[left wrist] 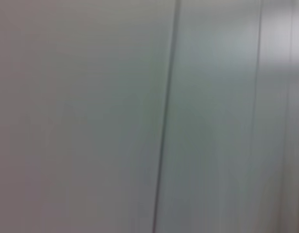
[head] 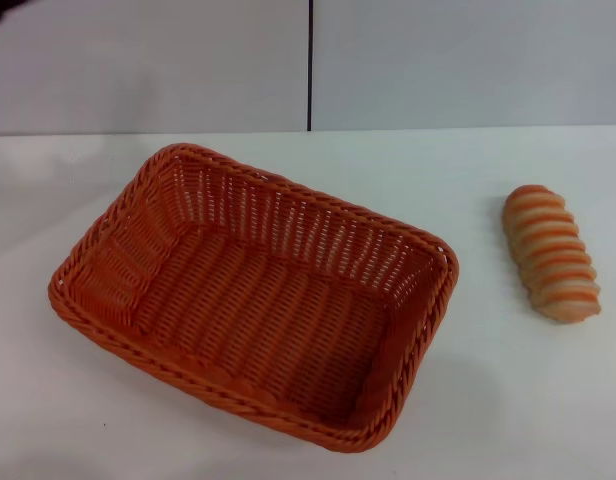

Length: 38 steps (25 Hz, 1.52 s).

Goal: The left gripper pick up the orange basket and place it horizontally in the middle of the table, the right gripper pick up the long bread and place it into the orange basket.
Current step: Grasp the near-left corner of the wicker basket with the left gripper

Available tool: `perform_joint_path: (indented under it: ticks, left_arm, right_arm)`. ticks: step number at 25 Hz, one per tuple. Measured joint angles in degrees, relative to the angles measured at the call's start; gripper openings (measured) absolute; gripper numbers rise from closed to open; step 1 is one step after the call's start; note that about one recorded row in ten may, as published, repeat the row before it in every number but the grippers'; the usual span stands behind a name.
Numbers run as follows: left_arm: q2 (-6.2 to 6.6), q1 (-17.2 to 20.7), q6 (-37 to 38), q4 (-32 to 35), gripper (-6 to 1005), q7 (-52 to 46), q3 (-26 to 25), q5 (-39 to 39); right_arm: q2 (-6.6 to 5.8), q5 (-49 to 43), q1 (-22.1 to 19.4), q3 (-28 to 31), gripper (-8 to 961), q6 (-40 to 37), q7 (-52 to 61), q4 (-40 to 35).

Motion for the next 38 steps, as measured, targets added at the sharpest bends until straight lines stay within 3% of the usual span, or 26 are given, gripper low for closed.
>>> perform_joint_path:
  ticks: [1, 4, 6, 9, 11, 14, 31, 38]
  left_arm:
    - [-0.40, -1.3, -0.8, 7.0, 828, -6.2, -0.2, 8.8]
    - [-0.85, -2.9, -1.0, 13.2, 828, -11.3, -0.2, 17.2]
    - [-1.51, -5.2, -1.0, 19.0, 828, -16.1, 0.0, 27.0]
    - [-2.38, -6.9, -1.1, 21.9, 828, -18.1, 0.0, 33.3]
    - [-3.99, -9.2, -1.4, 24.3, 827, -19.0, 0.1, 40.9]
    - [-5.10, -11.4, -1.6, 24.7, 827, -19.2, 1.0, 47.2]
    - [-5.75, -12.2, -11.0, 21.0, 827, -20.1, 17.7, 58.1]
    - [-5.87, -12.3, -12.4, 19.4, 827, -20.2, 20.9, 58.3]
  right_arm:
    - [-0.01, 0.0, -0.2, -0.9, 833, 0.1, 0.2, 0.0]
    - [-0.01, 0.0, -0.5, -1.8, 833, 0.6, 0.8, 0.0]
    - [-0.01, 0.0, -0.7, -2.5, 833, 1.2, 1.9, -0.1]
    - [0.00, 0.0, -0.7, -2.6, 833, 1.5, 2.1, -0.1]
    - [0.00, 0.0, -0.8, -2.6, 833, 1.7, 2.1, -0.1]
    - [0.06, 0.0, -0.9, -2.6, 833, 2.4, 2.1, -0.1]
    - [0.34, 0.4, -1.5, -2.5, 834, 3.0, 2.3, 0.7]
    - [0.36, 0.4, -1.6, -2.3, 834, 3.0, 2.3, 0.8]
